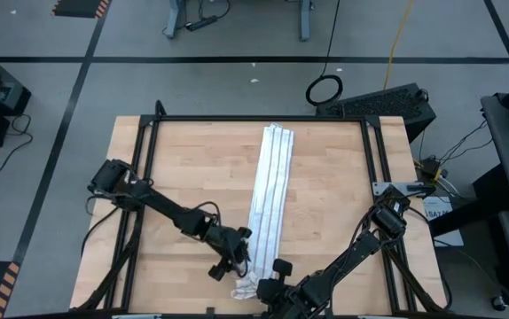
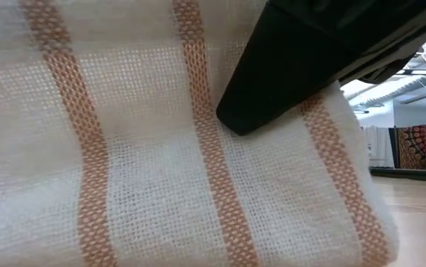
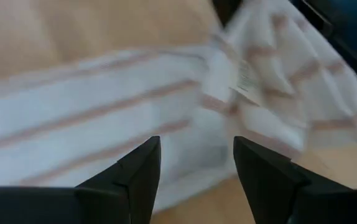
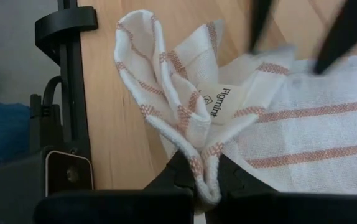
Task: Roll towel into tight, uniform cylinder
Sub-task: Roll the white brown kitchen towel
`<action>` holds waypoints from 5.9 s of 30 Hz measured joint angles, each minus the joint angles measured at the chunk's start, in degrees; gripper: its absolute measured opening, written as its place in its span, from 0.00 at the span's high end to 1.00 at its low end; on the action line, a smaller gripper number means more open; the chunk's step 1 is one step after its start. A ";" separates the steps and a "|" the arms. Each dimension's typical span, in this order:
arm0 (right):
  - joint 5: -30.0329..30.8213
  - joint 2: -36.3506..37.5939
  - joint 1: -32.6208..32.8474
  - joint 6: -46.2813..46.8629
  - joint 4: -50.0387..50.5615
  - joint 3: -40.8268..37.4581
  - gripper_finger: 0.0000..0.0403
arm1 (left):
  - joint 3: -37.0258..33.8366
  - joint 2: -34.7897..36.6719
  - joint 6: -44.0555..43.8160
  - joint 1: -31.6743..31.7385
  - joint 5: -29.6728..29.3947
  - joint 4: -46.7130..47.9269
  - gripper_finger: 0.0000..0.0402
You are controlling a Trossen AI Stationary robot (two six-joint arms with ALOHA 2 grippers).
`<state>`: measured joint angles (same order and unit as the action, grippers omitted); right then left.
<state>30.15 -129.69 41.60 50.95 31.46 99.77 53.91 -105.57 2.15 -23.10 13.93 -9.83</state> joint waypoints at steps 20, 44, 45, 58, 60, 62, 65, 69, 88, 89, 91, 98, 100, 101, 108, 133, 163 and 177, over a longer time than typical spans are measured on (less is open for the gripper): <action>-0.03 0.00 0.18 3.88 -0.02 0.00 1.00 | -0.02 -1.28 -3.07 -6.62 9.17 -4.48 0.92; 5.92 0.02 3.23 3.26 0.37 0.00 1.00 | -3.23 -1.90 -25.27 -23.73 -29.96 2.76 0.51; 6.50 0.02 3.23 2.64 0.44 0.00 1.00 | -3.88 -2.00 -25.35 -24.79 -33.08 1.50 0.51; 8.80 0.02 1.14 0.43 3.39 0.00 1.00 | -5.11 -3.83 -28.62 -25.97 -41.74 -9.31 0.23; 8.66 0.02 1.16 0.62 3.39 0.00 1.00 | -5.11 -5.45 -31.39 -26.12 -43.28 -9.34 0.14; 8.56 0.02 1.14 0.68 3.15 0.00 1.00 | -5.11 -6.97 -34.38 -26.14 -44.99 -9.48 0.08; 8.57 0.02 1.14 0.76 3.07 0.00 1.00 | -5.05 -8.27 -35.18 -26.17 -47.06 -11.52 0.05; 8.55 0.02 1.14 0.83 3.05 0.00 1.00 | -5.18 -8.48 -28.33 -26.71 -50.89 -18.62 0.05; 8.59 0.02 1.07 5.33 3.06 0.00 1.00 | -4.98 -8.38 -12.43 -24.60 -48.41 -27.56 0.04; 8.59 0.02 1.07 5.50 3.06 0.00 1.00 | -4.70 -8.38 -11.76 -24.58 -47.27 -27.73 0.04; 8.65 0.02 1.07 5.85 3.06 0.00 1.00 | -4.22 -8.38 -11.04 -24.66 -45.52 -27.81 0.04; 8.81 0.02 0.65 7.54 3.10 0.00 1.00 | -2.90 -8.38 -9.20 -26.03 -44.82 -27.59 0.04; 8.81 0.02 0.29 8.73 3.10 0.00 1.00 | -2.40 -8.40 -9.20 -26.33 -46.05 -27.07 0.04; 8.81 0.02 0.09 9.29 3.10 0.00 1.00 | -2.27 -8.42 -9.17 -26.50 -47.07 -26.99 0.04; 8.81 0.02 -0.48 11.15 3.09 0.00 1.00 | -2.10 -8.43 -9.67 -25.66 -48.63 -24.88 0.04; 15.82 0.02 -2.04 14.41 4.96 0.00 1.00 | -2.10 -8.37 -7.63 -21.13 -55.84 -19.10 0.96; 18.01 35.79 -33.33 -39.44 10.63 0.07 1.00 | -1.88 41.08 41.57 19.79 -33.09 -4.34 0.98; -3.93 37.68 -34.19 -37.22 1.16 -0.17 1.00 | 4.04 44.09 28.61 24.22 -5.04 16.60 0.98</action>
<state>26.22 -92.00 7.42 13.73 32.62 99.59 57.95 -61.48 30.76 1.12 8.90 6.77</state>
